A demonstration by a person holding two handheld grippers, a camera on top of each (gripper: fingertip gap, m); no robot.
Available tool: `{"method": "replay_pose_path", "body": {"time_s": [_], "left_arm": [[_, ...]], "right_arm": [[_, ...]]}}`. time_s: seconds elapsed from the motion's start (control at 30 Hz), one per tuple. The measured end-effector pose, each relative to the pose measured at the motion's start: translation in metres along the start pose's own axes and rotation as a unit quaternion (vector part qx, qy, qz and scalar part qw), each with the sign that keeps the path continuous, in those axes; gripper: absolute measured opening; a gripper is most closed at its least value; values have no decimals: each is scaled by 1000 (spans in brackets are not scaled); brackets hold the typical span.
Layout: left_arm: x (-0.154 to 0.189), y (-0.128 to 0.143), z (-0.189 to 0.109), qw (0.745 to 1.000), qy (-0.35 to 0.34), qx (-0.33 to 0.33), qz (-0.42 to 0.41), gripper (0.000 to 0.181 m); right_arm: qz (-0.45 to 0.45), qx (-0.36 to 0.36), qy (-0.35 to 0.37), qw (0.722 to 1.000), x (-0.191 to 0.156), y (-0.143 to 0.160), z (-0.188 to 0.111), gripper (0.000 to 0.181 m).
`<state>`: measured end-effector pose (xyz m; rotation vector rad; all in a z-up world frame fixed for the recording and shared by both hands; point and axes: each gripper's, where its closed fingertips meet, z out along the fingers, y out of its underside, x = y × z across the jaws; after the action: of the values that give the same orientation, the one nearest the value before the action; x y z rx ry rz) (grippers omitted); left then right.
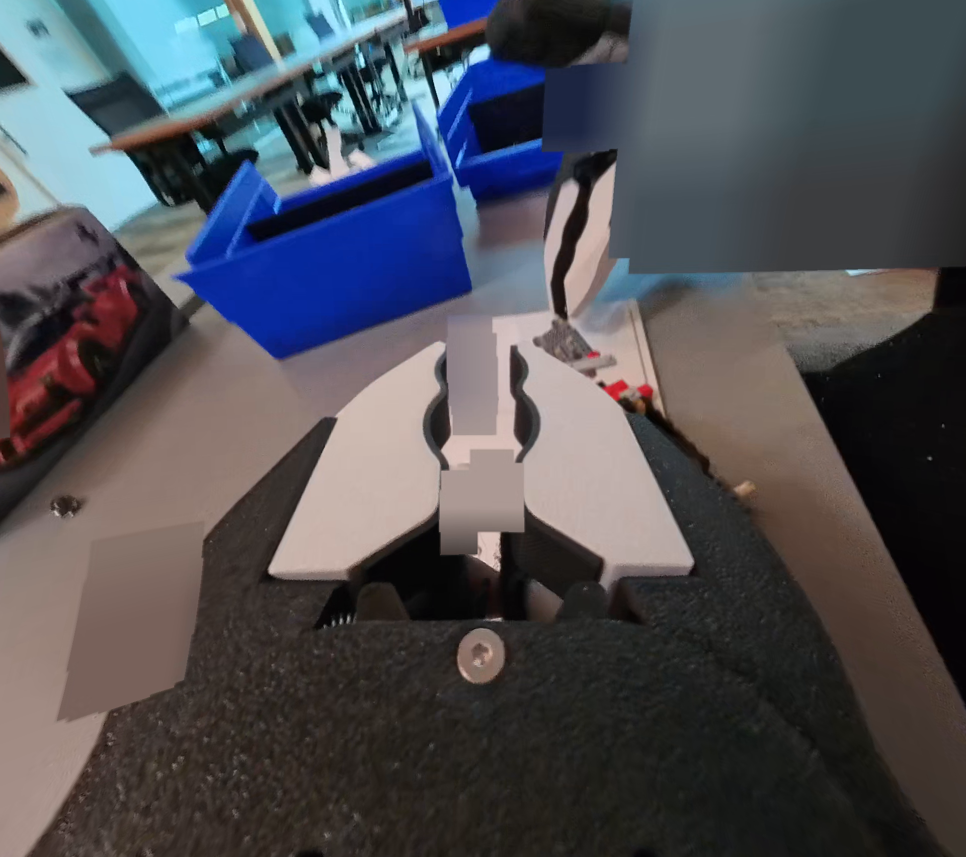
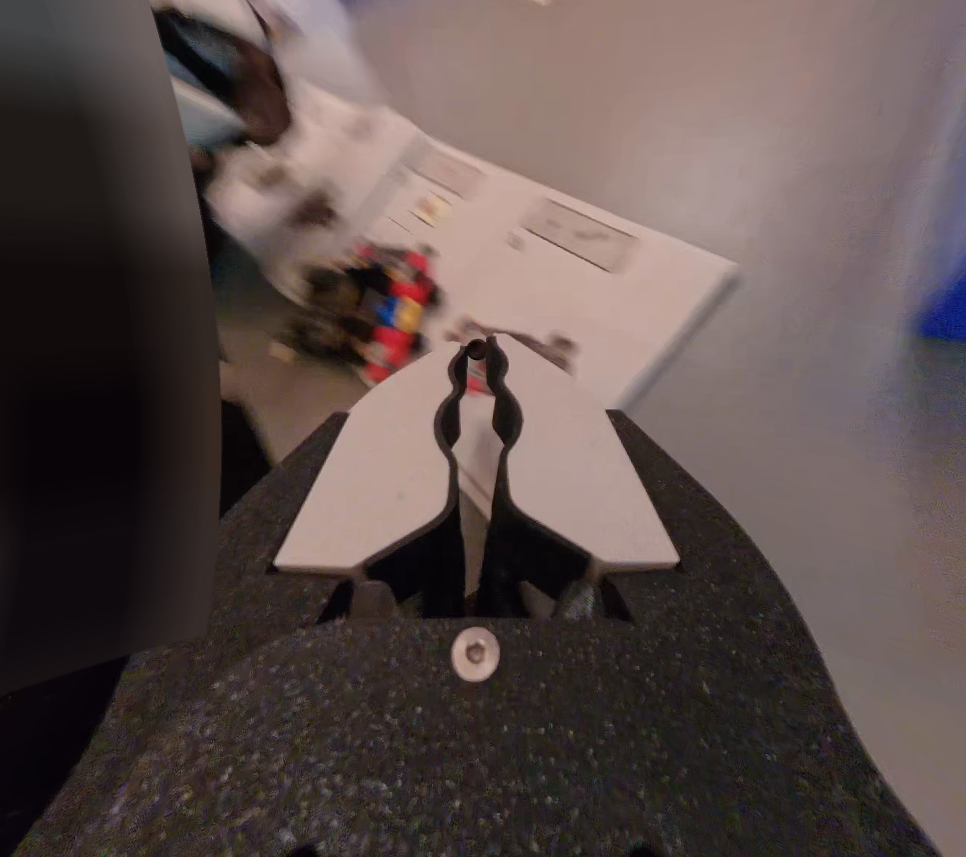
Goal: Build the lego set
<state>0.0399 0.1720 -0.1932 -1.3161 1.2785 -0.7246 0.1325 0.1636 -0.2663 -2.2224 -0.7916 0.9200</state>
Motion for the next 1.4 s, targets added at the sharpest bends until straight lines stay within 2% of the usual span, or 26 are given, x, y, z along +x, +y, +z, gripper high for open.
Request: {"method": "replay_pose_path", "body": {"time_s": [0.03, 0.1, 0.2, 0.37, 0.5, 0.6, 0.67, 0.7, 0.77, 0.8, 0.9, 1.0, 1.03, 1.1, 1.13, 1.23, 1.4], "left_arm": [[1, 8, 3, 1000, 8, -19, -7, 20], [7, 21, 8, 998, 27, -51, -22, 20], [18, 35, 14, 994, 56, -88, -29, 20], [27, 45, 18, 990, 80, -113, -31, 20], [28, 48, 19, 989, 85, -118, -35, 19], [28, 48, 19, 989, 85, -119, -34, 20], [28, 49, 19, 989, 85, -120, -35, 19], [29, 49, 19, 988, 86, -120, -35, 19], [29, 50, 20, 988, 87, -122, -35, 19], [30, 50, 20, 988, 87, -123, -34, 19], [30, 50, 20, 988, 87, -124, -31, 19], [30, 50, 20, 988, 86, -123, -31, 19], [29, 50, 20, 988, 85, -122, -31, 19], [29, 50, 20, 989, 84, -121, -30, 18], [29, 50, 21, 989, 83, -121, -30, 18], [29, 50, 21, 989, 83, -122, -29, 18], [29, 50, 21, 989, 80, -121, -26, 18]], "right_arm": [[-51, -38, 56, 996, 12, 7, -4, 7], [-134, -96, 112, 980, 20, 16, -7, 7], [-197, -129, 133, 963, 22, 21, -2, 11], [-203, -136, 123, 962, 23, 21, -5, 37], [-201, -85, 85, 972, 12, 11, -6, 39], [-208, -106, 110, 966, 23, 16, -9, 41], [-217, -72, 91, 969, 15, 8, -8, 39], [-207, -71, 75, 973, 11, 10, -6, 37], [-190, -128, 89, 969, 22, 24, -4, 50], [-186, -115, 90, 972, 23, 19, -6, 50], [-210, -117, 110, 964, 29, 17, -11, 50], [-230, -90, 100, 964, 19, 11, -11, 49], [-242, -71, 102, 962, 16, 6, -13, 41], [-257, -49, 93, 961, 3, 1, -15, 11], [-250, -52, 82, 963, -6, 3, -13, 5], [-214, -75, 88, 970, -20, 14, -1, 8], [-146, -92, 124, 977, -19, 26, 17, 28]]}}
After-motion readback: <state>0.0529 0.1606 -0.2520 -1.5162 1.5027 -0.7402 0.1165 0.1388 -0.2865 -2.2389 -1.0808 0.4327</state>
